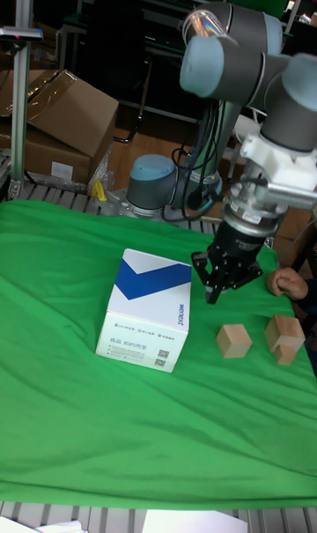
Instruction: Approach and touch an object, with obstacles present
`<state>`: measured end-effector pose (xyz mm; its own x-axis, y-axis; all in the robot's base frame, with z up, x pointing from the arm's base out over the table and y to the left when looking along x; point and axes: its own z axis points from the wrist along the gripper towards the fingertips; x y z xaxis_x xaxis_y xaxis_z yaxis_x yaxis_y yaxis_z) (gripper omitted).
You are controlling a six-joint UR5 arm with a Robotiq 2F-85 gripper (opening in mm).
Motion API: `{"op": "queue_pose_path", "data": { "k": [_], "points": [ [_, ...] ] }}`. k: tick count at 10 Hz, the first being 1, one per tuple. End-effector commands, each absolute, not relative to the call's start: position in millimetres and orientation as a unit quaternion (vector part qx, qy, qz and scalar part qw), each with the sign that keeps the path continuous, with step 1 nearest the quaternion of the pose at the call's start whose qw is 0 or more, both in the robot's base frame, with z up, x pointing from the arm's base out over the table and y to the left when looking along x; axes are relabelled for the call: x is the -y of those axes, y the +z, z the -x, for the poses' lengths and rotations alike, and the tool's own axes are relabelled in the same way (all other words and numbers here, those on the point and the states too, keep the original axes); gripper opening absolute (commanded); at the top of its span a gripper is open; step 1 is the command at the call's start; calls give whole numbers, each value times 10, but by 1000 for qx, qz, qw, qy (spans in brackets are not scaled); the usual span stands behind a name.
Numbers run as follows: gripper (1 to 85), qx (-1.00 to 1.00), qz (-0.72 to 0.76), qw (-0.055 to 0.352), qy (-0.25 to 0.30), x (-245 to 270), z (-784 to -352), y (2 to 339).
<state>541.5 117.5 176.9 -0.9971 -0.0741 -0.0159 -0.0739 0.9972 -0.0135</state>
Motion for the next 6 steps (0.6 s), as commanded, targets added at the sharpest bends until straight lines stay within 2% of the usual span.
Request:
{"op": "queue_pose_path", "data": {
  "k": [1, 6],
  "points": [
    [23, -1000, 17, 9, 10, -1177, -5338, 2000],
    [23, -1000, 22, 9, 20, -1156, -5338, 2030]
  ]
}}
